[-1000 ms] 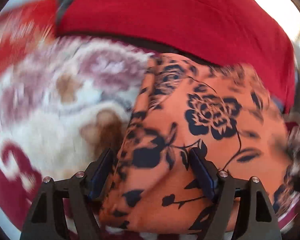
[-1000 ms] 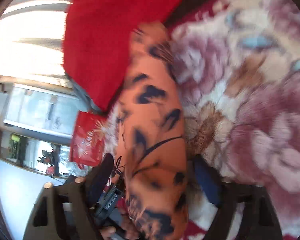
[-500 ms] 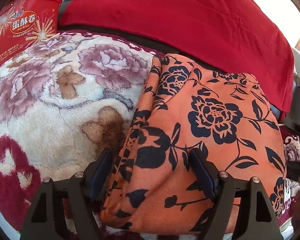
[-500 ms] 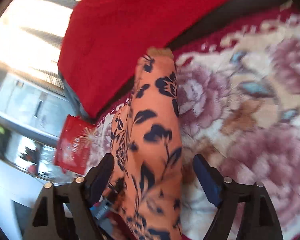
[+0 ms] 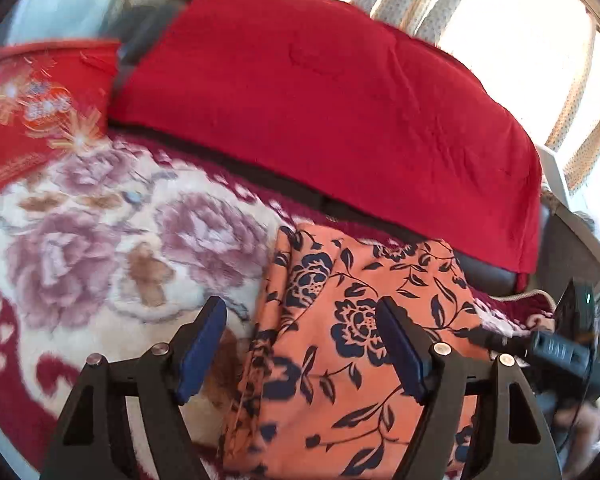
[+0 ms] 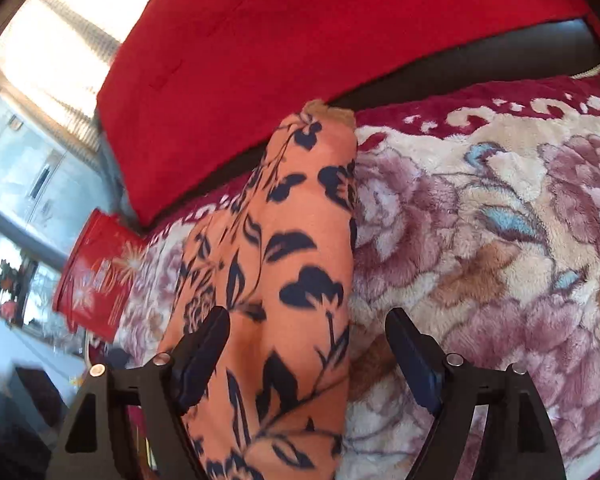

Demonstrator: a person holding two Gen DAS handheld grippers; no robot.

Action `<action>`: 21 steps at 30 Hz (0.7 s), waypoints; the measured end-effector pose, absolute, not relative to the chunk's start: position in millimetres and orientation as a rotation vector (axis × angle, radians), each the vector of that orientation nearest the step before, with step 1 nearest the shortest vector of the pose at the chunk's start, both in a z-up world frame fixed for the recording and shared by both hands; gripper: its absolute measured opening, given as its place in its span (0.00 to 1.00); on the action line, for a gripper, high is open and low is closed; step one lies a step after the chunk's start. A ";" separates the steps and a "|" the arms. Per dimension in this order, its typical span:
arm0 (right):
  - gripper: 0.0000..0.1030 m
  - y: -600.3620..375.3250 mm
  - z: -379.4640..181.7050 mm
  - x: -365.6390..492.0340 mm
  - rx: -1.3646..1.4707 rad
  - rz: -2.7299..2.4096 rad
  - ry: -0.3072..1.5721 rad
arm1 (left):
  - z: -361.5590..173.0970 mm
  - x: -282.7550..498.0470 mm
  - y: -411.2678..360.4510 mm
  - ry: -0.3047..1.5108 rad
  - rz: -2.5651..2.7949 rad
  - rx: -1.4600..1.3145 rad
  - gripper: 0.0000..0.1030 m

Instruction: Fold small clothes

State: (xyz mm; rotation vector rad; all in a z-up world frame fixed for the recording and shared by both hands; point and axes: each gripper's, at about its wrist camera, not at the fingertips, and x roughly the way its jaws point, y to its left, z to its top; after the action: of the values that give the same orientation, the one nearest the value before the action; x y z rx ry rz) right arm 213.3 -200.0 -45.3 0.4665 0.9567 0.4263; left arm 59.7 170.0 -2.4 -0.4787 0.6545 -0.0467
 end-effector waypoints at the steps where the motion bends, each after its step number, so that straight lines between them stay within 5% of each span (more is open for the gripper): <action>1: 0.80 -199.8 -46.1 212.1 0.461 0.441 0.957 | -5.3 71.5 175.9 0.694 -0.052 -0.510 0.75; 5: 0.80 -210.0 -53.8 211.4 0.514 0.452 0.977 | -41.3 127.8 197.1 0.890 -0.184 -0.736 0.72; 6: 0.80 -216.7 -57.4 212.0 0.534 0.459 0.981 | -68.7 141.5 201.8 0.981 -0.231 -0.845 0.64; 7: 0.80 -217.0 -60.1 213.2 0.544 0.466 0.986 | -88.6 146.7 207.6 1.039 -0.219 -0.925 0.39; 10: 0.80 -224.1 -64.4 212.3 0.546 0.505 1.017 | -112.4 136.4 230.4 0.997 -0.253 -1.162 0.30; 13: 0.80 -216.0 -63.7 214.2 0.499 0.552 1.023 | -92.5 122.6 224.3 0.970 -0.198 -1.071 0.35; 17: 0.80 -223.5 -63.6 213.7 0.610 0.578 1.004 | -56.2 83.7 213.9 0.875 -0.142 -0.958 0.73; 21: 0.80 -221.3 -72.5 210.3 0.637 0.590 1.033 | -47.7 45.8 193.0 0.814 -0.114 -0.801 0.75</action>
State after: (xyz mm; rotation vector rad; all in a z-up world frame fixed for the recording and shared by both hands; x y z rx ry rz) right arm 210.3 -221.3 -72.5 0.6365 1.0330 0.5899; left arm 45.8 193.0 -47.7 -0.8011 0.8136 -0.1144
